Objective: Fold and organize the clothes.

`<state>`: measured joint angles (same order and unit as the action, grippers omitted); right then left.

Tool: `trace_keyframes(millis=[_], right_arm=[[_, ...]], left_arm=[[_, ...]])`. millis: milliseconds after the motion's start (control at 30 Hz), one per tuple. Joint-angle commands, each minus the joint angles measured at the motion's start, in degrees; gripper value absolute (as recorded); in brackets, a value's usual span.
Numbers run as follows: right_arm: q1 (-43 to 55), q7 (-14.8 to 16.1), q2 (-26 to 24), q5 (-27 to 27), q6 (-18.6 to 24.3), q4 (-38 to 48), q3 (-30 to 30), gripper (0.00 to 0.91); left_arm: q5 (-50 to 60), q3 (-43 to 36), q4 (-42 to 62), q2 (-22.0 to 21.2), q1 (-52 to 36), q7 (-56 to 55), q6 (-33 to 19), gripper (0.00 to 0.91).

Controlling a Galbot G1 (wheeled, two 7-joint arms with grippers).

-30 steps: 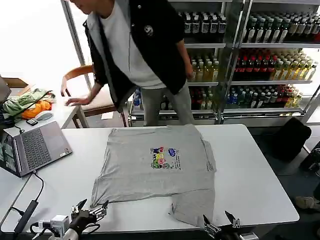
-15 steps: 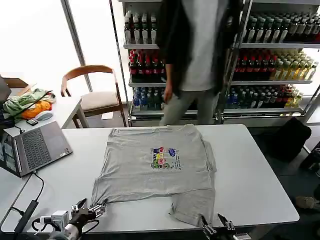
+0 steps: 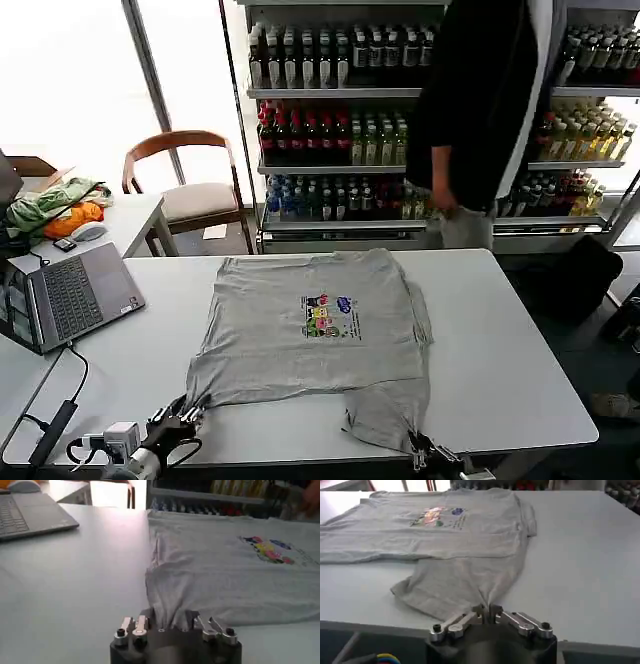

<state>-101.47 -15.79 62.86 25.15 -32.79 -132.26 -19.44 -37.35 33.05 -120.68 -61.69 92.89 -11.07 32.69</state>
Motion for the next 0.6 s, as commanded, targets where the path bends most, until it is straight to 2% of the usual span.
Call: trace_keyframes(millis=[33, 267, 600], right_arm=[[-0.37, 0.47, -0.54, 0.34, 0.42, -1.42, -0.2, 0.0], [-4.08, 2.31, -1.91, 0.27, 0.62, -4.77, -3.12, 0.0], [-11.84, 3.17, -3.98, 0.26, 1.47, -10.28, -6.69, 0.0]], left_arm=[[-1.14, 0.61, -2.19, -1.04, 1.54, -0.44, 0.27, 0.01], [-1.16, 2.74, -7.52, -4.5, 6.45, -1.09, 0.33, 0.01], [-1.03, 5.87, -15.26, -6.74, 15.9, -1.94, 0.37, 0.01]])
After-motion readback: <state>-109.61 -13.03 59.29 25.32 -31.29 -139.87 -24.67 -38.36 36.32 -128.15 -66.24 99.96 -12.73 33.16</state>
